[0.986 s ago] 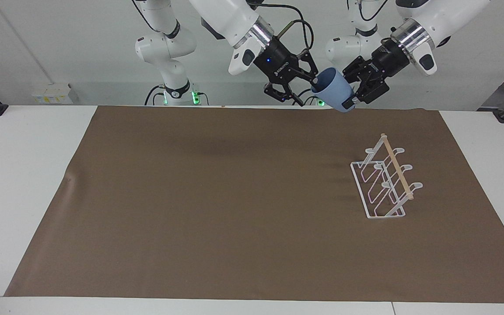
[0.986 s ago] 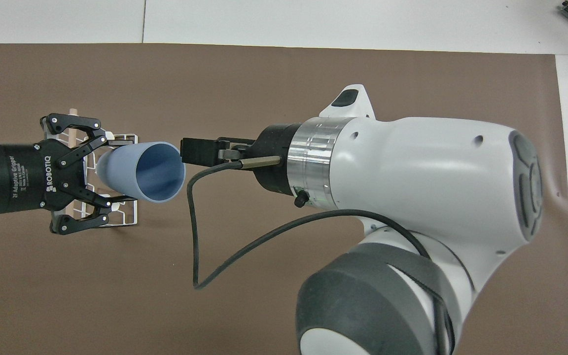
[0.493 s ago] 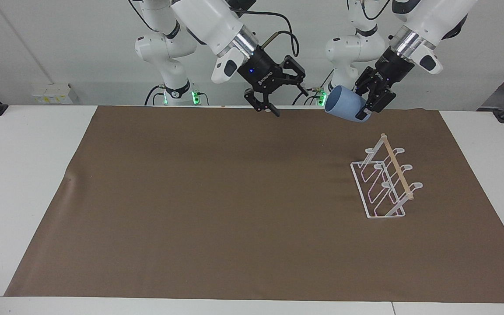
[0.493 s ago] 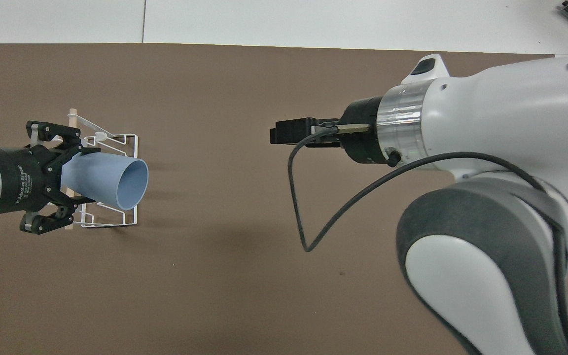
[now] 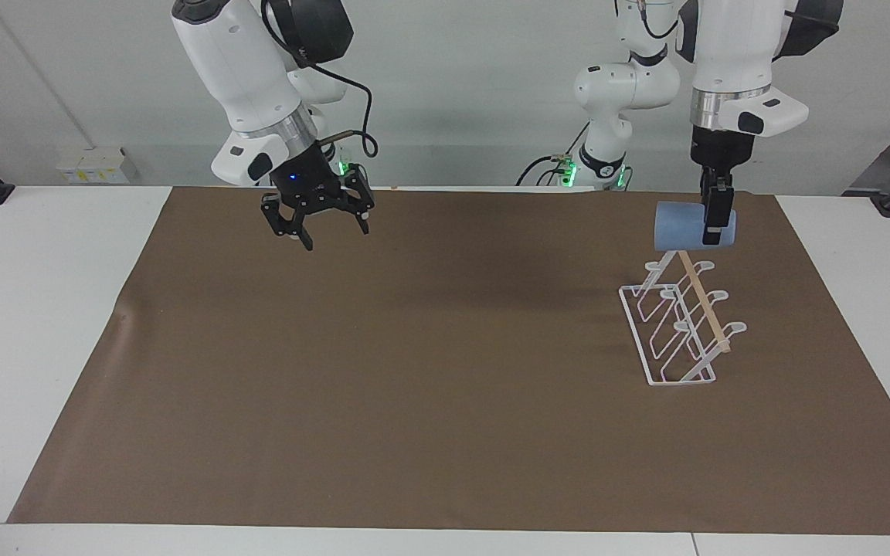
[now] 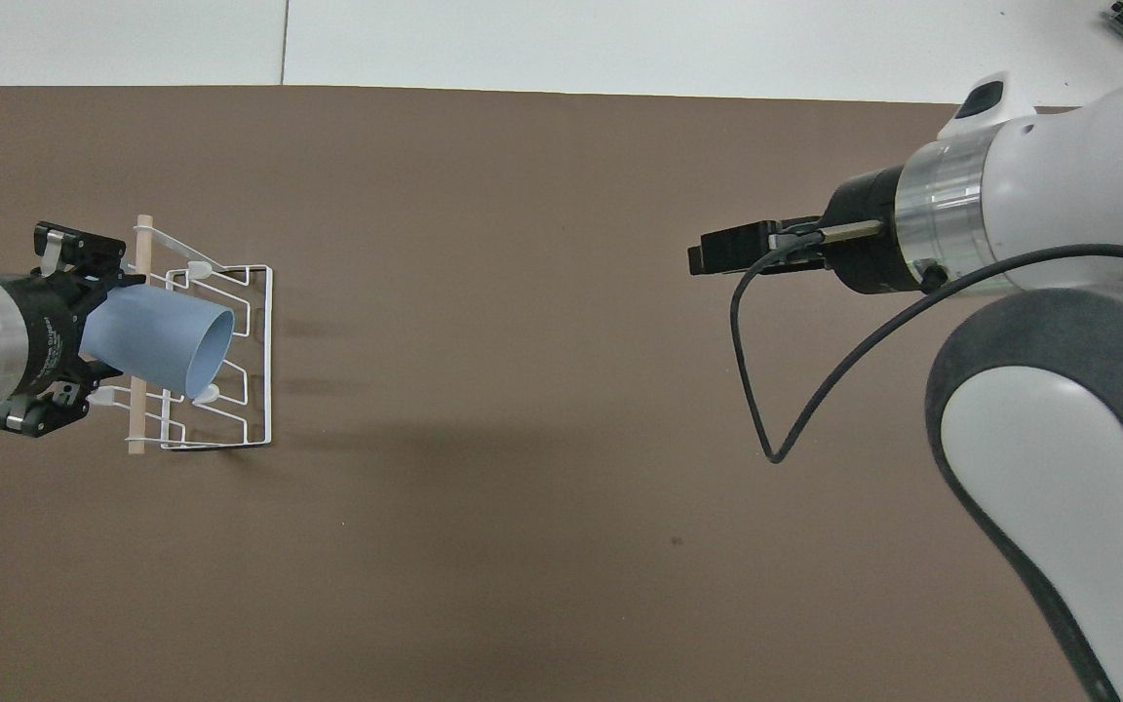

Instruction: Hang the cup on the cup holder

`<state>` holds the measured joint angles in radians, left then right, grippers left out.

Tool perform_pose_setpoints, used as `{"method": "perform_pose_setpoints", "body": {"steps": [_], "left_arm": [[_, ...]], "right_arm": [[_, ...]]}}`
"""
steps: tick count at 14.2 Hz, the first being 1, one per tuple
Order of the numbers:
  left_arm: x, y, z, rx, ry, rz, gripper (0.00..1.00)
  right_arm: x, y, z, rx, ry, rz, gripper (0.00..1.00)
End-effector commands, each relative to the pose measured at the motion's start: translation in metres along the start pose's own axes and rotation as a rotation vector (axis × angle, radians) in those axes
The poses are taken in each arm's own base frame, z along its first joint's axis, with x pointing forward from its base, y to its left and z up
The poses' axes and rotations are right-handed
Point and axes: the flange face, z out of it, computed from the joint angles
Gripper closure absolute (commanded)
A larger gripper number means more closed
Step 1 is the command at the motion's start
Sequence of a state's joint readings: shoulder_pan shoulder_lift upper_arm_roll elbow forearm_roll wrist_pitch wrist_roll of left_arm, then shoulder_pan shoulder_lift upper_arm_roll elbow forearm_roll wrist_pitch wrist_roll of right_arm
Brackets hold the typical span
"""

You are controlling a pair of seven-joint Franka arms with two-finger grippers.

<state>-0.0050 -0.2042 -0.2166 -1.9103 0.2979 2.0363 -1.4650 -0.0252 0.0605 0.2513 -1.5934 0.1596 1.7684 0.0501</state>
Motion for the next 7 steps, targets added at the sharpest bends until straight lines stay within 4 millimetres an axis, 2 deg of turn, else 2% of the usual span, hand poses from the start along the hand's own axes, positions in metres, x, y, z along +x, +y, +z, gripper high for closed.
{"method": "perform_pose_setpoints", "body": {"steps": [1,2,3,4,5,7], "left_arm": [[-0.001,0.011,0.012,-0.008,0.122,0.113,1.00],[-0.017,0.019,0.029,0.014,0.172,0.189,1.00],[-0.028,0.024,0.036,0.021,0.200,0.235,1.00],[-0.030,0.024,0.041,0.028,0.210,0.249,1.00],[-0.031,0.024,0.050,0.044,0.219,0.262,1.00],[-0.058,0.032,0.088,0.088,0.304,0.325,1.00]], "right_arm": [[-0.027,0.047,0.009,-0.053,-0.046,0.074,0.05],[-0.040,0.059,0.020,-0.064,-0.066,0.099,0.05],[-0.052,0.066,0.027,-0.083,-0.085,0.113,0.05],[-0.061,0.069,0.033,-0.117,-0.098,0.113,0.05],[-0.066,0.071,0.036,-0.151,-0.104,0.108,0.05],[-0.067,0.073,0.038,-0.170,-0.101,0.179,0.05]]}}
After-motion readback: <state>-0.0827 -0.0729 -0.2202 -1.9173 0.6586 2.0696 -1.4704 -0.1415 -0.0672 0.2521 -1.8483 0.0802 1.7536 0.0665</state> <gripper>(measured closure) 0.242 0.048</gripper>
